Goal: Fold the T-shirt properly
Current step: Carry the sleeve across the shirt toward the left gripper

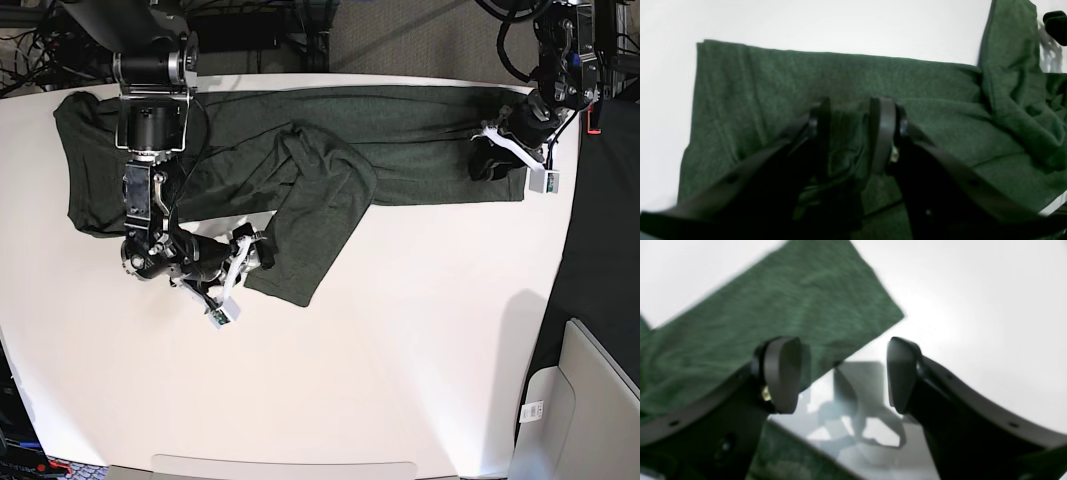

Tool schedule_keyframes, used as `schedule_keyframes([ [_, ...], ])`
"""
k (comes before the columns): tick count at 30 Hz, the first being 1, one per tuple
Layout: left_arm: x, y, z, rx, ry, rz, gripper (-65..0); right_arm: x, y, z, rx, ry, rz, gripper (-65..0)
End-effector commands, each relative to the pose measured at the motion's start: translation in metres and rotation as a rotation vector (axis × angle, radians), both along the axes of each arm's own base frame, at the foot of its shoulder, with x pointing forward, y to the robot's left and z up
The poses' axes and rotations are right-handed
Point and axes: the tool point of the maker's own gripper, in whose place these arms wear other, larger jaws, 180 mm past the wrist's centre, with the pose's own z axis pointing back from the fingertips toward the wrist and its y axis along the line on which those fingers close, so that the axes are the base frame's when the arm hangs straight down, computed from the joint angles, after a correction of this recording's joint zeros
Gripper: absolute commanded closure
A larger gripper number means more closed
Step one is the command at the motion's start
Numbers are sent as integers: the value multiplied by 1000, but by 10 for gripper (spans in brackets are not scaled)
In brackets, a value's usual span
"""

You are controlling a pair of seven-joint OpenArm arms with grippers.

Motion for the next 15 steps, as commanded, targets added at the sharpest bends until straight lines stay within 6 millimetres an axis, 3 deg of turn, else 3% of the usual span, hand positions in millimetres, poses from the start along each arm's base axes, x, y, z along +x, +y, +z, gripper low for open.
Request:
schedule_keyframes([
  [1,8,4,13,7,-48,-2,-196,22,6,27,43,-87,-3,-402],
  [5,8,4,13,7,-48,-2,-196,26,8,14,51,-63,-12,-402],
  [12,8,3,12,6,-46,-6,-196,12,23,-18,46,48,12,-401],
  [15,8,4,13,7,-48,-4,-196,-1,35,-27,-4,72,85,-335],
])
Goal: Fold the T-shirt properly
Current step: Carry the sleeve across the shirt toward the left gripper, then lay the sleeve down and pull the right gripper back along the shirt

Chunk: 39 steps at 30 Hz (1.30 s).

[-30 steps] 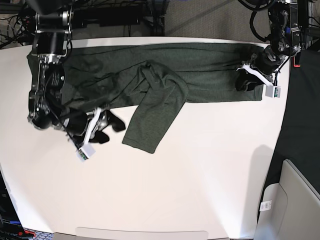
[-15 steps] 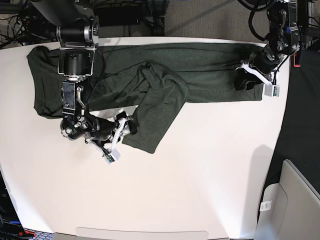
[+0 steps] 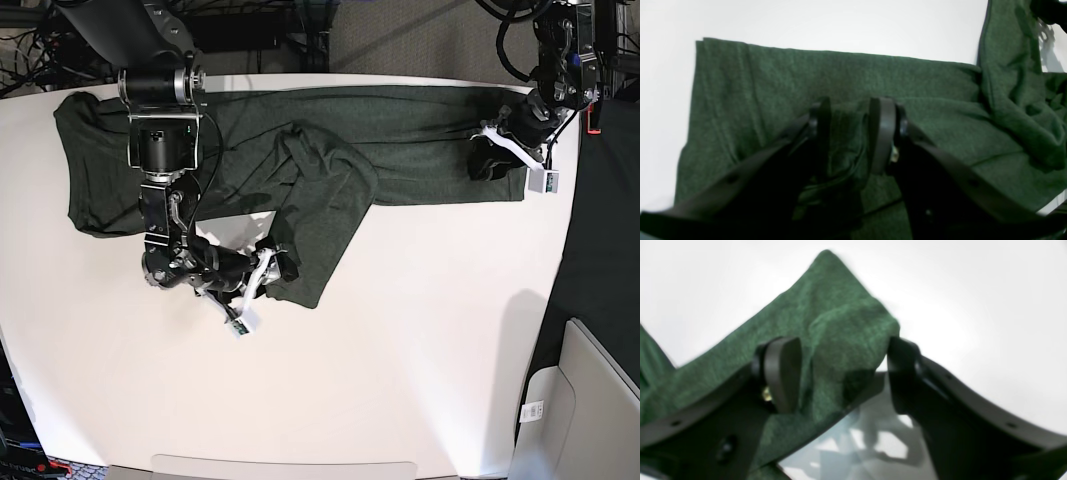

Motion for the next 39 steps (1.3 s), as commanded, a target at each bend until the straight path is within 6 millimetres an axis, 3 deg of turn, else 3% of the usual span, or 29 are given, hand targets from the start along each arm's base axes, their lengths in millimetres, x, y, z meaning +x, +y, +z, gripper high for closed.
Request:
schedule_keyframes([
  [1,8,4,13,8,-48,-3,-196,-16,1,-13,-76,68,56,-292],
  [5,8,4,13,8,-48,-3,-196,-28,9,-15,-115,83,109,-89],
  [8,8,5,13,8,-48,-1,-196,-31,18,-6,-65,65,117,-8],
  [14,8,5,13,9,-49,0,-196,-45,42,6,113,98,121,-4],
  [18,9,5,14,9,-52,0,-196,-54,65,31,267,66,132,-4],
  [22,9,5,14,9,-52,0,-196,-75,110,64,379,27,268,-4],
  [27,9,5,14,9,-52,0,-196,-115,173,126,537,-54,484,-4],
  [30,9,5,14,9,-52,0,-196,-140,204,150,568,-95,594,-4],
  [37,6,8,15,12,-51,8,-196,-175,244,163,605,-79,713,-4],
  [39,6,19,27,28,-84,35,-196,-181,248,163,606,-73,734,-4],
])
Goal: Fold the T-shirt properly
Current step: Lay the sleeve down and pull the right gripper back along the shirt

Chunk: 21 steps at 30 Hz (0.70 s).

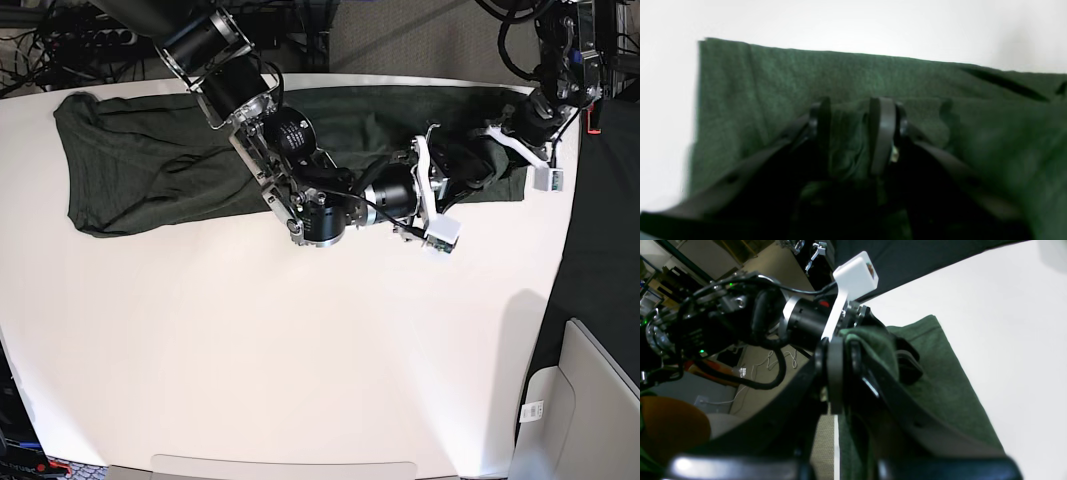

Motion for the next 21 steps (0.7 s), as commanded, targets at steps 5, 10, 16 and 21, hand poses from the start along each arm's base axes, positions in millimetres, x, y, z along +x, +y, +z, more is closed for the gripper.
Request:
schedule_keyframes([
  [5,15,29,50,34,-158,93,-199,0,10,23,67,-26,15,-4],
  [10,14,52,62,61,-186,152,-199,3,9,8,37,14,8,-4],
  [16,10,58,61,70,-179,167,-199,5,7,-13,0,77,-6,-29],
  [21,6,57,57,68,-165,163,-199,6,7,-14,0,81,-7,-277],
])
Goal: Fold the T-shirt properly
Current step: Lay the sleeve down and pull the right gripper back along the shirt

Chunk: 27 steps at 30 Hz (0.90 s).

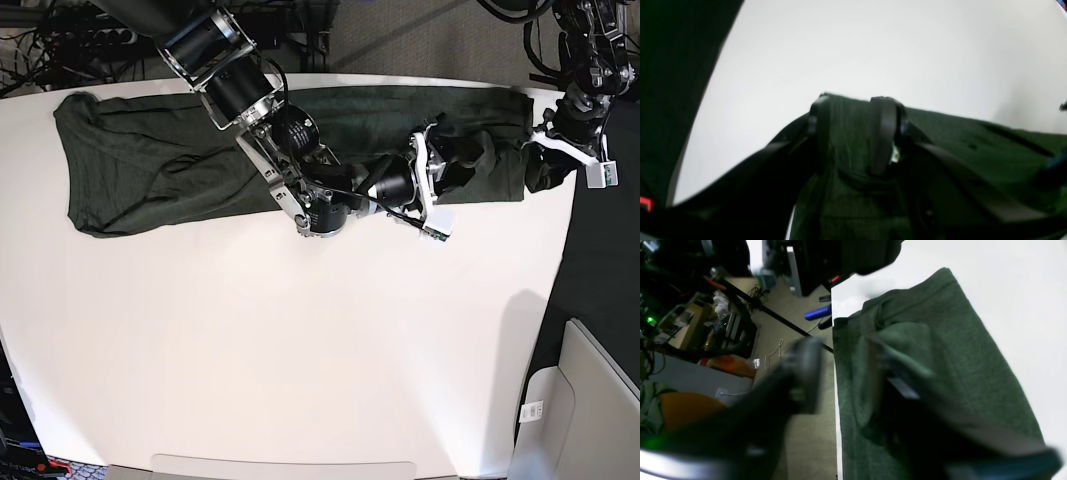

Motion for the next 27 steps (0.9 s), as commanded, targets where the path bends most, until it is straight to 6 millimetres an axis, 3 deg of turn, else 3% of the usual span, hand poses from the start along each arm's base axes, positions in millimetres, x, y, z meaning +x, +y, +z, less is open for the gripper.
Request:
schedule_keyframes([
  [1,6,3,13,15,-46,-8,-203,9,9,28,81,-33,-5,-315],
  [5,-2,3,8,17,-24,-6,-245,31,-4,33,107,-21,-87,-345],
  [8,-11,4,2,18,2,-7,-259,54,-31,36,110,-42,-169,-344],
  [14,-33,2,-15,16,87,-23,-315,92,-124,38,86,-98,-333,-344],
  [17,-39,-1,-24,10,159,-48,-332,96,-165,30,59,-92,-398,-344],
  [20,-30,-5,-22,5,170,-68,-333,97,-192,29,31,-110,-440,-344],
  [23,-16,-6,-16,5,165,-80,-333,91,-209,29,6,-139,-459,-344],
  [27,-11,10,-17,-5,197,-45,-333,81,-219,28,-26,-160,-450,-344],
])
